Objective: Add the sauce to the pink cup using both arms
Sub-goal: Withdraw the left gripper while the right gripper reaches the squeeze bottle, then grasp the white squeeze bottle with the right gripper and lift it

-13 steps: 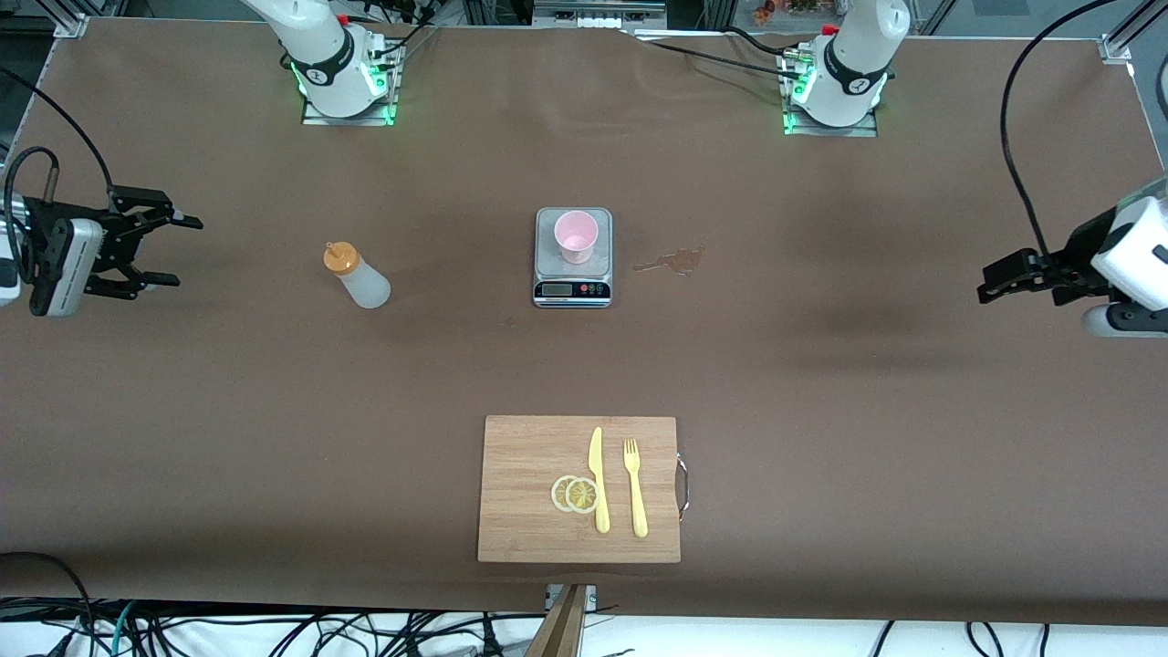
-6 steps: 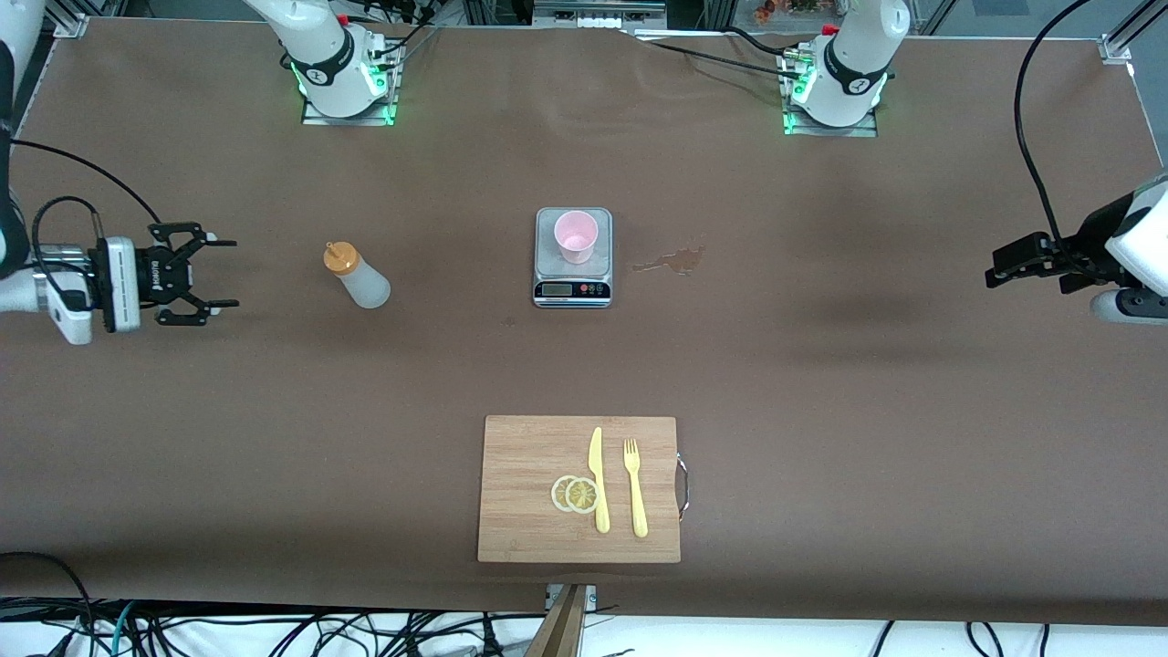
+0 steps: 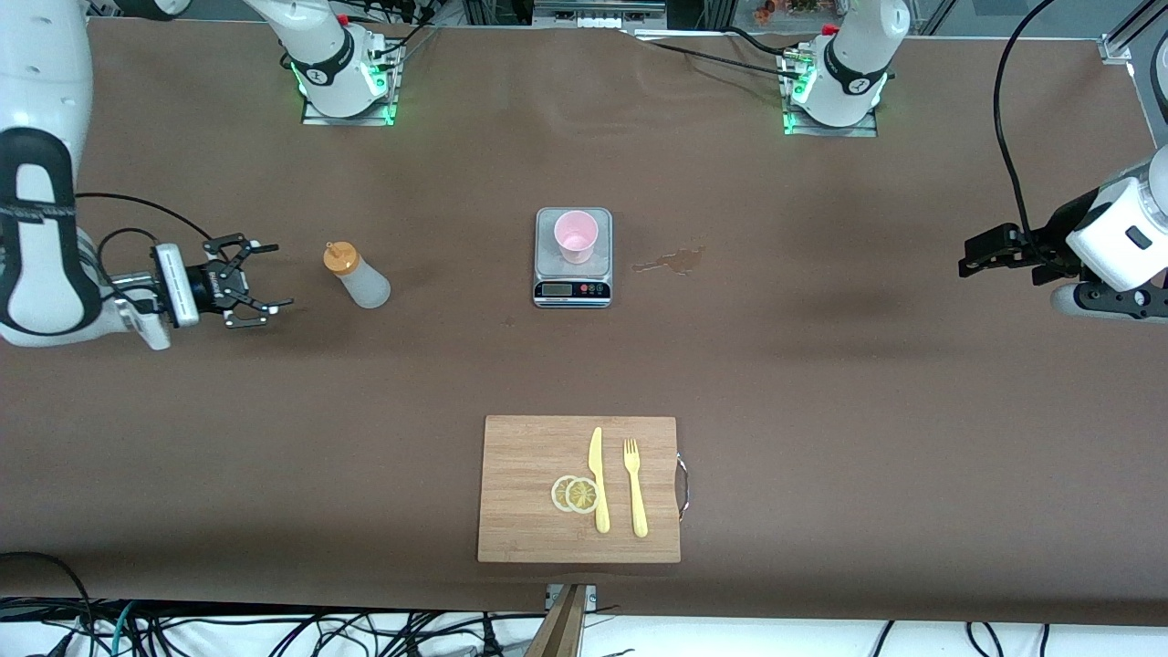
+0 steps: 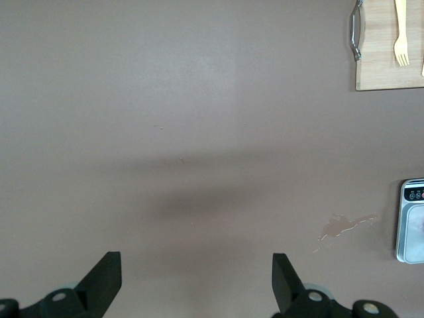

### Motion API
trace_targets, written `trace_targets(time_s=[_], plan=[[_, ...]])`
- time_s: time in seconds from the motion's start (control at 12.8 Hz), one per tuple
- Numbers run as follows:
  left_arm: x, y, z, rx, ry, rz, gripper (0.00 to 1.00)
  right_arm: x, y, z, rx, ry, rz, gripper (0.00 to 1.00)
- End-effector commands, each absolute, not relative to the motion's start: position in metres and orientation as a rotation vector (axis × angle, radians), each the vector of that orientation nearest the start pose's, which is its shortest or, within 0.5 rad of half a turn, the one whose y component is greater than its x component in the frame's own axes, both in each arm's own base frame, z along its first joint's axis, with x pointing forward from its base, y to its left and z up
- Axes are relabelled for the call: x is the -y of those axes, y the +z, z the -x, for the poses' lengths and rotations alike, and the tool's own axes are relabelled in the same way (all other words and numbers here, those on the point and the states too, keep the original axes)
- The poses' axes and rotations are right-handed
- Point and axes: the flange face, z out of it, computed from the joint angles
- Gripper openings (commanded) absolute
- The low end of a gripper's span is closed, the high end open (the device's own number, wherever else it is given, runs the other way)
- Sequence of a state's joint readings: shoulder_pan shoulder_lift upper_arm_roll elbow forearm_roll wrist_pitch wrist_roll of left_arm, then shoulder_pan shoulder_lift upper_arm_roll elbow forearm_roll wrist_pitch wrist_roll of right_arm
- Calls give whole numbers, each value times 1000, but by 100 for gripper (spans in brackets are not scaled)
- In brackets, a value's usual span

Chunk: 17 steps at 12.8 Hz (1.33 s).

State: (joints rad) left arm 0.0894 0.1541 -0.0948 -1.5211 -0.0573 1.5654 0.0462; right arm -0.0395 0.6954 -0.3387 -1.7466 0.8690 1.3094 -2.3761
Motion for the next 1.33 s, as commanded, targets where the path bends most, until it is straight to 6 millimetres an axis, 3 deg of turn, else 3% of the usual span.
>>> trace_targets(time_s=[0.0,0.16,0.31,0.7,0.78,0.86,0.94,1.02,1.17,1.25], plan=[[6,554,-598,-73,203,3183,100,66,138,-546,1475,-582,1159,100],[5,554,-598,-71,203,3185,100,56,118,-545,1471,-671,1108,100],[5,560,-599,-68,184,3187,100,39,115,-548,1508,-714,1047,100],[6,561,-599,-65,182,3199,100,25,99,-541,1509,-740,987,97],[8,562,-600,-70,175,3200,100,25,100,-543,1516,-745,986,89],[8,563,-600,-73,172,3197,100,23,101,-543,1513,-755,975,59],[8,564,-605,-70,160,3200,100,22,103,-545,1511,-769,973,22],[8,569,-607,-70,143,3203,100,22,104,-546,1515,-770,974,15],[9,568,-608,-58,146,3203,100,20,111,-549,1511,-760,978,14],[9,568,-608,-53,148,3204,100,18,123,-552,1497,-734,995,14]])
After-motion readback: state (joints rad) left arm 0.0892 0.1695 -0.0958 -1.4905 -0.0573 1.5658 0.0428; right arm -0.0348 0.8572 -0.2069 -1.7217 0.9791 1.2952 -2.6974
